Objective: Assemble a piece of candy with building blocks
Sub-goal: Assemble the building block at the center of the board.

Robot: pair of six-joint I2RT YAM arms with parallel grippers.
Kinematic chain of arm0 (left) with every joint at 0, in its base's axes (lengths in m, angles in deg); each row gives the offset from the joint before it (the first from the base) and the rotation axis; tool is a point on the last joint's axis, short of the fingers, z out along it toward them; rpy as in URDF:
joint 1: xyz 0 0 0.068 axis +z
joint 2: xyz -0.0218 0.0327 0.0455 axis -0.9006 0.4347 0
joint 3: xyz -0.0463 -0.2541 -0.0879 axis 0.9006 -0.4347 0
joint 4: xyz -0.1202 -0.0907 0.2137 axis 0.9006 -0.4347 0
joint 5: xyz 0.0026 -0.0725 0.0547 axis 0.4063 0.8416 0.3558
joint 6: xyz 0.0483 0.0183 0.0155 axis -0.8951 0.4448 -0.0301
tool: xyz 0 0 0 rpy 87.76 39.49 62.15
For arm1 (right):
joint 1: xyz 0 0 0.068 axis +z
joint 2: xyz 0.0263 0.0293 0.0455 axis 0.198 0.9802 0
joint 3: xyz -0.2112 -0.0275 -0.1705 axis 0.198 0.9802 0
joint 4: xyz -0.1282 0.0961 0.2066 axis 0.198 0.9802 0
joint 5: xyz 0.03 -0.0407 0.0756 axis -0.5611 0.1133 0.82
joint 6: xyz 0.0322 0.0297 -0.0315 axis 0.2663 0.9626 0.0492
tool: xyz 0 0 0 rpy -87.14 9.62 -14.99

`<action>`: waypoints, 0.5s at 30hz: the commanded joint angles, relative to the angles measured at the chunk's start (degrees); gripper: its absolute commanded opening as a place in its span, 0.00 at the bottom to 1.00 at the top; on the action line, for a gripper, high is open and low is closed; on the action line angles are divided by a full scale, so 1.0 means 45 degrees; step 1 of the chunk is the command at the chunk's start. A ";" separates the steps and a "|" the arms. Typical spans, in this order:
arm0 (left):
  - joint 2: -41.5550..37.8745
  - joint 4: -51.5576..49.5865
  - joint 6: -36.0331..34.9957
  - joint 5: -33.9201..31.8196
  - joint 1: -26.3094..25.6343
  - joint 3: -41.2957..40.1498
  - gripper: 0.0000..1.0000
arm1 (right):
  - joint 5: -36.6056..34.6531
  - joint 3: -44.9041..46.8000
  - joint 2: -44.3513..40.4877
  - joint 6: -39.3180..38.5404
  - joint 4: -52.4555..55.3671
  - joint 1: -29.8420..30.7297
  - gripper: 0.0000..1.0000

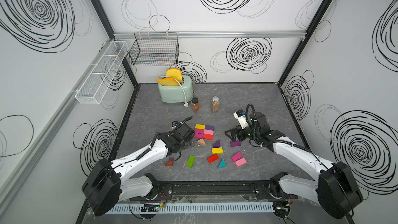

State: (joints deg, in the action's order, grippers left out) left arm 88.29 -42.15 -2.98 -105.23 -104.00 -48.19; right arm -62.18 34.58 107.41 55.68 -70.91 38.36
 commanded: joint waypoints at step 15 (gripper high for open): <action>-0.2529 -0.3399 0.4992 0.0461 -0.0242 -0.2051 0.98 | 0.0690 -0.0025 0.0366 -0.0083 -0.0944 0.2072 0.99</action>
State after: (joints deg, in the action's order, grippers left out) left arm 76.99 -56.44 13.76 -104.99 -103.80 -56.19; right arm -57.79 34.58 109.11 56.10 -74.40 45.70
